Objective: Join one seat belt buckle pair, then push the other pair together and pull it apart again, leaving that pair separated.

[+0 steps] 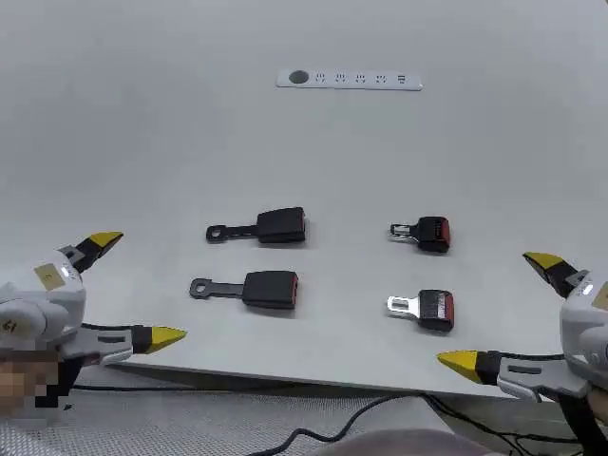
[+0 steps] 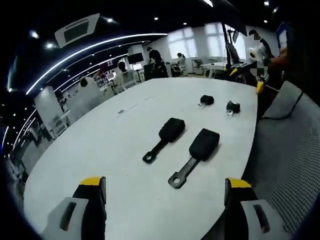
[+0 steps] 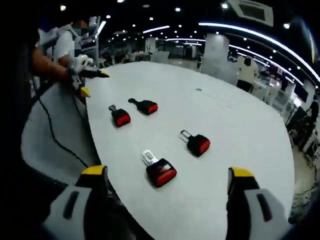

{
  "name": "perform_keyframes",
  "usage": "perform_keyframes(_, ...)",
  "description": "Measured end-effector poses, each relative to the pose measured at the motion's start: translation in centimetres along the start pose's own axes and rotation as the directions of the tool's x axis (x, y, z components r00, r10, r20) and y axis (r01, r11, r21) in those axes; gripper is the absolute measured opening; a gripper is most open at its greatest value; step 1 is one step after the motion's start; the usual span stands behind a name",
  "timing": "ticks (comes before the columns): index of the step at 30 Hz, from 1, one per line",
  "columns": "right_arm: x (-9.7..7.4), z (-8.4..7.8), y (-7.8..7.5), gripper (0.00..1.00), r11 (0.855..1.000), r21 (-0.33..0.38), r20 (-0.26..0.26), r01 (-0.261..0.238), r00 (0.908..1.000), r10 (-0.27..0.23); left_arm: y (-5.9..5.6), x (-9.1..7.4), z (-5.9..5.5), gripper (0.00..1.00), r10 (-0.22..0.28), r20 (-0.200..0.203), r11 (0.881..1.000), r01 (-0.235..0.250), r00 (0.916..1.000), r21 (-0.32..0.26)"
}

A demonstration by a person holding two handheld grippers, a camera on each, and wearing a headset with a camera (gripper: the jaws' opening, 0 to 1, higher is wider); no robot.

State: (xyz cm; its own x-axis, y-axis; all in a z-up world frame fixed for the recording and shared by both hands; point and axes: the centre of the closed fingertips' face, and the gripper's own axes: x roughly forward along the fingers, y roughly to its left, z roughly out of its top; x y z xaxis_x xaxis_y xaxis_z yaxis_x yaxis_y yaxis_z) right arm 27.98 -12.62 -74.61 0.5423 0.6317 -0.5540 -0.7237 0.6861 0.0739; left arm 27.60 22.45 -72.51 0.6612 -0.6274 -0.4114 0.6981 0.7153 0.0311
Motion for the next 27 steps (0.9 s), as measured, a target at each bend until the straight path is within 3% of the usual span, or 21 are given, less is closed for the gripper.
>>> perform_keyframes(7,-0.18,0.06,-0.44,1.0,1.0,0.016,0.005,0.02,0.9998,-0.02,-0.37,0.12,0.42,1.0,0.007,0.001,1.0,-0.007,1.0,0.001)
perform_keyframes(13,-0.2,0.09,-0.55,1.0,0.999,0.01,0.003,0.03,0.9995,-0.03,0.23,0.04,-0.1,1.0,0.009,-0.005,1.0,-0.009,0.9999,-0.002)
perform_keyframes(19,-0.23,-0.2,-0.66,1.0,0.999,-0.002,-0.009,0.041,0.9991,-0.041,-0.16,0.15,0.33,1.0,0.016,-0.006,1.0,-0.016,0.9999,-0.007)
perform_keyframes(27,-0.17,-0.19,-0.63,1.0,0.999,-0.007,-0.018,0.037,0.9991,-0.038,0.18,0.03,0.3,1.0,0.025,-0.006,1.0,-0.025,0.9997,-0.01)
